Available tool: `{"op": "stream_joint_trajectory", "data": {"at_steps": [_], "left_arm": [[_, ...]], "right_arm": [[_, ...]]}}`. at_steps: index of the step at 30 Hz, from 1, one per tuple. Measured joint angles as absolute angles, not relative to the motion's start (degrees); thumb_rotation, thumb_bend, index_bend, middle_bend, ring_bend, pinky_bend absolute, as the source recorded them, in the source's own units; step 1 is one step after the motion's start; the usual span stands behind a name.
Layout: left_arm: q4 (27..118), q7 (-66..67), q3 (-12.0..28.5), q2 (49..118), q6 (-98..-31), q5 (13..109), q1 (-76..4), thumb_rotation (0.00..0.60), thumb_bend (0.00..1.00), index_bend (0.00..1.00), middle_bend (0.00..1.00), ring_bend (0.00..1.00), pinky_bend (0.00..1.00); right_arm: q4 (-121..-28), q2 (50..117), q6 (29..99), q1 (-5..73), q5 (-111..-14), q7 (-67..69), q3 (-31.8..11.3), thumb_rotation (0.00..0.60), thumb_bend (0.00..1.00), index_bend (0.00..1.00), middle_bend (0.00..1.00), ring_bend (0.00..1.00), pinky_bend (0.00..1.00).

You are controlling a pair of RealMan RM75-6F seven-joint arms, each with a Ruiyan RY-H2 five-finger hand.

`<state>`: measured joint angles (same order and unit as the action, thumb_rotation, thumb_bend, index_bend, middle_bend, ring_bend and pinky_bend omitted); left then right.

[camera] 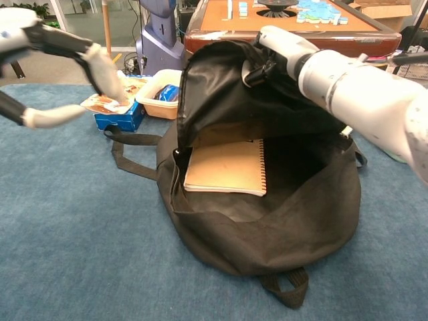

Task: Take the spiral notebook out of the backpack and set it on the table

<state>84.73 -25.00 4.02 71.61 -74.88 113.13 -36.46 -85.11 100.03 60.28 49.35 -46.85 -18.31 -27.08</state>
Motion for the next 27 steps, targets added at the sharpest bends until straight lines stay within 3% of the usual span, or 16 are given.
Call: {"op": "stream_joint_trajectory", "data": {"at_steps": [10, 27], "left_arm": [[77.10, -29.15, 3.18, 81.51, -68.32, 114.47, -46.58, 0.600, 0.35, 0.43, 0.41, 0.40, 0.41], [55.79, -29.81, 2.14, 95.68, -62.74, 108.06, -53.76, 0.600, 0.35, 0.36, 0.36, 0.39, 0.38]], "right_arm": [[-81.50, 101.92, 61.74, 51.31, -46.22, -18.53, -27.67, 0.600, 0.81, 0.72, 0.60, 0.38, 0.15], [-80.37, 102.93, 61.40, 53.17, -45.21, -15.24, -29.39, 0.600, 0.81, 0.72, 0.58, 0.38, 0.15]]}}
